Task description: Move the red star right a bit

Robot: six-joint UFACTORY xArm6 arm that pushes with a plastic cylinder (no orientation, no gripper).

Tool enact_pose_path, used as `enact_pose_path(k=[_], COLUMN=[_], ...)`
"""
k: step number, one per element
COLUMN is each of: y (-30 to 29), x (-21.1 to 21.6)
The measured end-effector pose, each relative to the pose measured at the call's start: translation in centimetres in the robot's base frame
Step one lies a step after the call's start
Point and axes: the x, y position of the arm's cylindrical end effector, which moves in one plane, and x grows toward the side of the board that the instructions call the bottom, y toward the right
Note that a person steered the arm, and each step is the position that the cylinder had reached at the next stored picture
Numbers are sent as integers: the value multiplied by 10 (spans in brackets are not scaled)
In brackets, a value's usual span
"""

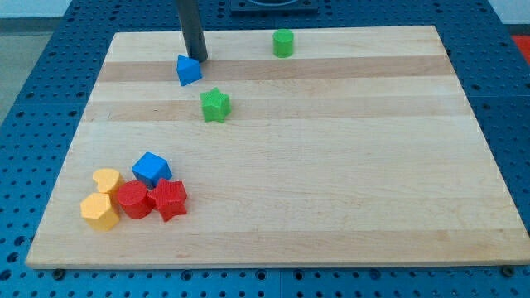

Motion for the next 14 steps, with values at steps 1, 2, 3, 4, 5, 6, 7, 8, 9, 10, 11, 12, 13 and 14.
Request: enact_pose_path(k=[1,2,3,4,5,6,7,8,9,10,11,12,13,14], y=[-7,-17,-33,-35,-35,-35,-43,-54,-65,-67,-68,-68,-68,-69], x=[20,39,50,72,97,122,132,132,134,147,166,178,188,197])
